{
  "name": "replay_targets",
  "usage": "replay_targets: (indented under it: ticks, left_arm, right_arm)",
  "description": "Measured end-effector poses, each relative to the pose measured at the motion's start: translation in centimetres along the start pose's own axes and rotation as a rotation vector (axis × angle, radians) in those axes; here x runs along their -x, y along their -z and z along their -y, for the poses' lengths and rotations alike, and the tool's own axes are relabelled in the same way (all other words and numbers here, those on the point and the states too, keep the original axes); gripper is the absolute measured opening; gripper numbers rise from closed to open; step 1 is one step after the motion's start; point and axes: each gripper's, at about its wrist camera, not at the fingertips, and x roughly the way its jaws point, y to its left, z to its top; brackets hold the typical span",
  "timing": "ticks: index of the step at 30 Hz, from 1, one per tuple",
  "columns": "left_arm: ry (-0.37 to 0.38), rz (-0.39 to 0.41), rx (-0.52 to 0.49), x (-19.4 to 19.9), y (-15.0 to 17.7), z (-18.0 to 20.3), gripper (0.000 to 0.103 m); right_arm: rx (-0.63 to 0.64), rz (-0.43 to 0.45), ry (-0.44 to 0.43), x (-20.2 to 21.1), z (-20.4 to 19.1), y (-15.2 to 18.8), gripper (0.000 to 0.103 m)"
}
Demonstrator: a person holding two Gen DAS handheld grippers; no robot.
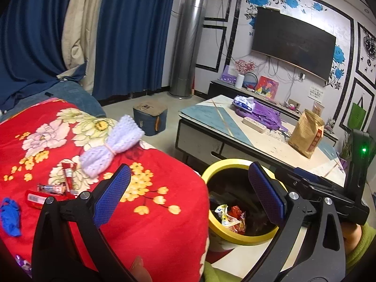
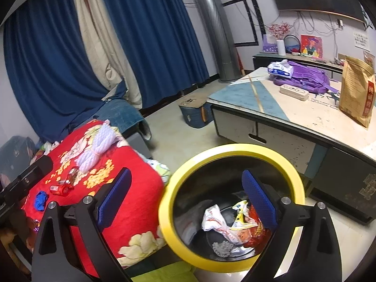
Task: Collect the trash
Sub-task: 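Move both open tools from the bin back over the bedspread, then grasp the red candy bar wrapper with the right tool while the left tool grasps the blue glove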
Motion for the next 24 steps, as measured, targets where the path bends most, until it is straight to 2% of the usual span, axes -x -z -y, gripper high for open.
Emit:
replay_targets:
  ticks: [15, 24]
  left_arm:
    - [-0.118, 0.07, 0.098, 3.5, -0.8, -5.9, 0.092]
    - [-0.19, 0.077, 0.155, 5.2, -0.8, -9.3, 0.092]
  right_arm:
    - [0.095, 0.023, -0.108, 0.2, -6.8, -0.3, 0.094]
    - [0.141, 0.004, -0.159, -0.1, -10.2, -0.4, 0.095]
